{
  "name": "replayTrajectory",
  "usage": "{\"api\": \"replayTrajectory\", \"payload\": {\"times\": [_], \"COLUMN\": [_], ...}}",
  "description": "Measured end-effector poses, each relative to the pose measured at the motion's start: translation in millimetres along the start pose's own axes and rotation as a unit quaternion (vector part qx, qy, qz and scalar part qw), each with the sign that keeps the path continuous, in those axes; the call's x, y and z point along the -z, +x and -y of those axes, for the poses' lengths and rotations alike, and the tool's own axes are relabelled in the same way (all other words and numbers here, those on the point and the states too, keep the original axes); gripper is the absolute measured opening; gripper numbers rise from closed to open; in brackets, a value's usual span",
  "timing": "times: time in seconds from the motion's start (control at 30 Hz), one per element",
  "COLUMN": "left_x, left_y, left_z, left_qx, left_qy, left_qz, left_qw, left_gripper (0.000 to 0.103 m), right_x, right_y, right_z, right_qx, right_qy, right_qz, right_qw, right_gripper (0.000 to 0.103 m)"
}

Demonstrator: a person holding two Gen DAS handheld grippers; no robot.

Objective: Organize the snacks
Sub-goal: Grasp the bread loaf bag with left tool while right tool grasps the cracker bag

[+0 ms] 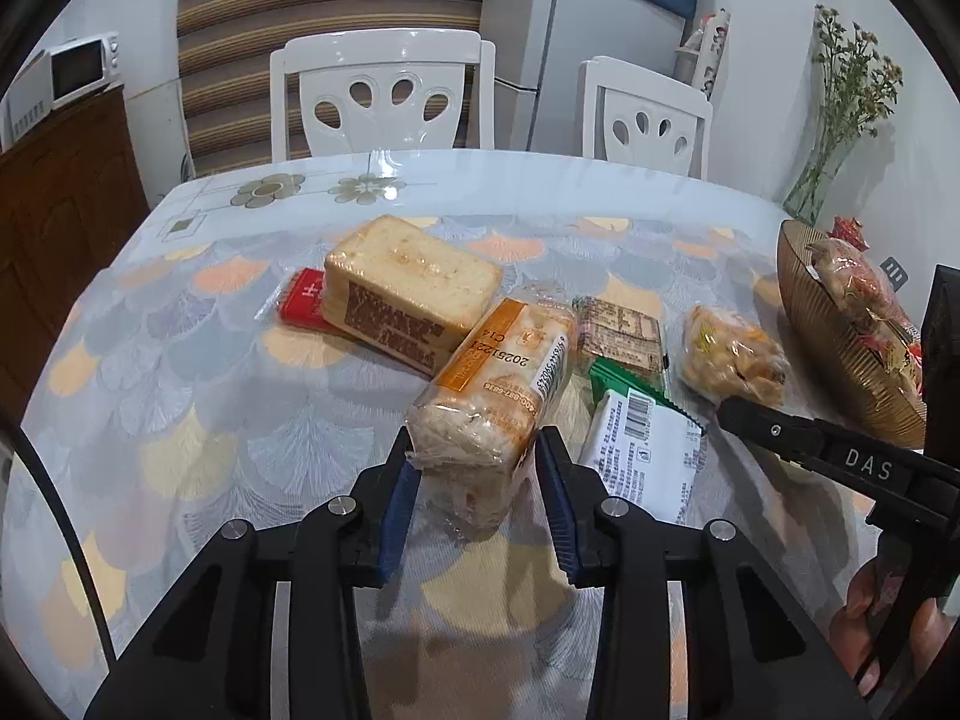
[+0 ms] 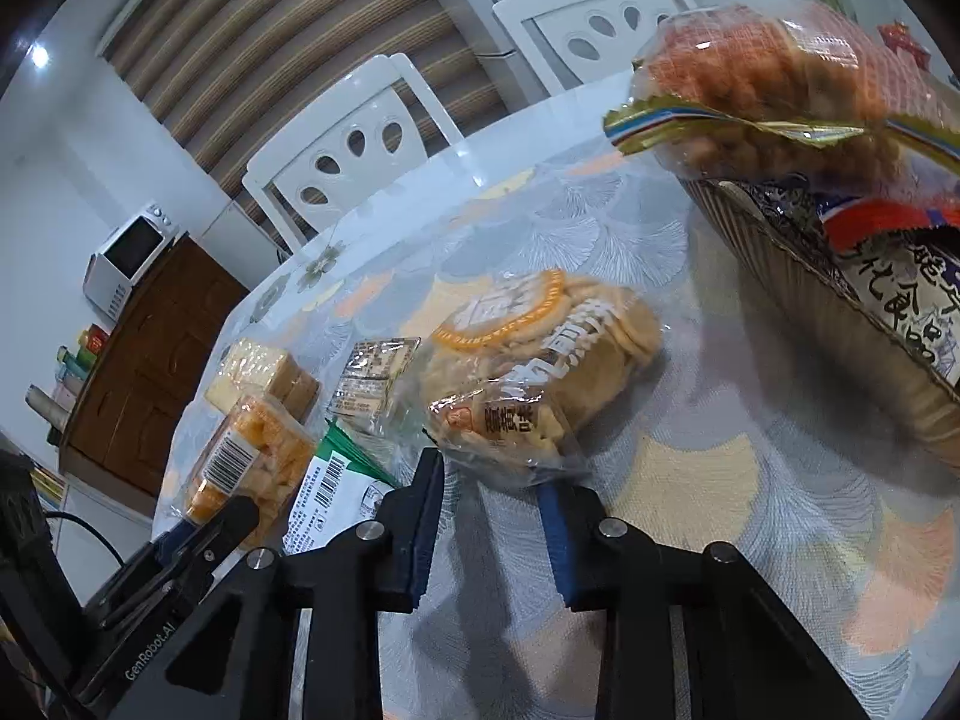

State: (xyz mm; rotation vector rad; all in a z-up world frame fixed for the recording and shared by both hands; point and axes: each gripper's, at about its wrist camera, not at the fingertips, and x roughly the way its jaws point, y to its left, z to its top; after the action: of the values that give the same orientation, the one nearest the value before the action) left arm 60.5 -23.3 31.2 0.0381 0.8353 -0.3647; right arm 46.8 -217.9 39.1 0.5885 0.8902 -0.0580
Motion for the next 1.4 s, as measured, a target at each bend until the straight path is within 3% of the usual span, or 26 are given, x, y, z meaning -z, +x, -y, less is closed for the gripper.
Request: {"api": "replayTrajectory", "payload": {"times": [0.03,0.37,0.4,0.47,0.5,0.53,0.57,0.7,0.8,0.87,0.9,0.97,1.03,1.2,1.4], "left_x": [0,6,7,12,13,15,16,17,18,19,19,19,19,20,51], "left_y": [0,-15,-18,-21,-21,-19,-18,-16,-17,-17,-17,-17,-17,-20,-50], "left_z": [0,4,4,1,0,-2,-4,-8,-5,-4,-4,-5,-6,-13,-13], "left_qx": [0.000,0.001,0.001,0.007,0.008,0.011,0.012,0.015,0.012,0.010,0.010,0.012,0.014,0.027,0.037], "left_qy": [0.000,0.000,-0.002,-0.014,-0.018,-0.023,-0.027,-0.032,-0.026,-0.023,-0.022,-0.023,-0.025,-0.044,-0.083], "left_qz": [0.001,0.016,0.019,0.025,0.026,0.024,0.022,0.025,0.027,0.028,0.028,0.028,0.028,0.016,-0.005], "left_qw": [1.0000,0.9999,0.9998,0.9996,0.9995,0.9994,0.9993,0.9991,0.9992,0.9993,0.9993,0.9993,0.9992,0.9986,0.9959], "left_gripper": [0.036,0.033,0.033,0.033,0.033,0.033,0.033,0.033,0.033,0.032,0.032,0.032,0.032,0.032,0.032], "right_x": [0,7,8,8,7,3,0,-23,-36,-40,-42,-42,-38,-20,22], "right_y": [1,-9,-13,-22,-25,-30,-33,-19,18,25,29,38,35,9,-34], "right_z": [0,19,19,15,12,7,3,-11,-16,-24,-29,-37,-36,-22,-6], "right_qx": [0.001,-0.044,-0.042,-0.038,-0.031,-0.016,-0.011,0.006,0.052,0.092,0.109,0.154,0.148,0.097,0.037], "right_qy": [0.002,0.044,0.044,0.042,0.041,0.041,0.041,0.073,0.116,0.103,0.089,0.055,0.033,0.001,-0.085], "right_qz": [-0.002,-0.021,-0.019,-0.007,0.001,0.016,0.030,0.032,-0.010,0.016,0.023,0.018,0.021,-0.018,-0.057], "right_qw": [1.000,0.998,0.998,0.998,0.999,0.999,0.999,0.997,0.992,0.990,0.990,0.986,0.988,0.995,0.994], "right_gripper": [0.012,0.013,0.018,0.044,0.068,0.084,0.086,0.089,0.090,0.091,0.089,0.073,0.063,0.061,0.061]}}
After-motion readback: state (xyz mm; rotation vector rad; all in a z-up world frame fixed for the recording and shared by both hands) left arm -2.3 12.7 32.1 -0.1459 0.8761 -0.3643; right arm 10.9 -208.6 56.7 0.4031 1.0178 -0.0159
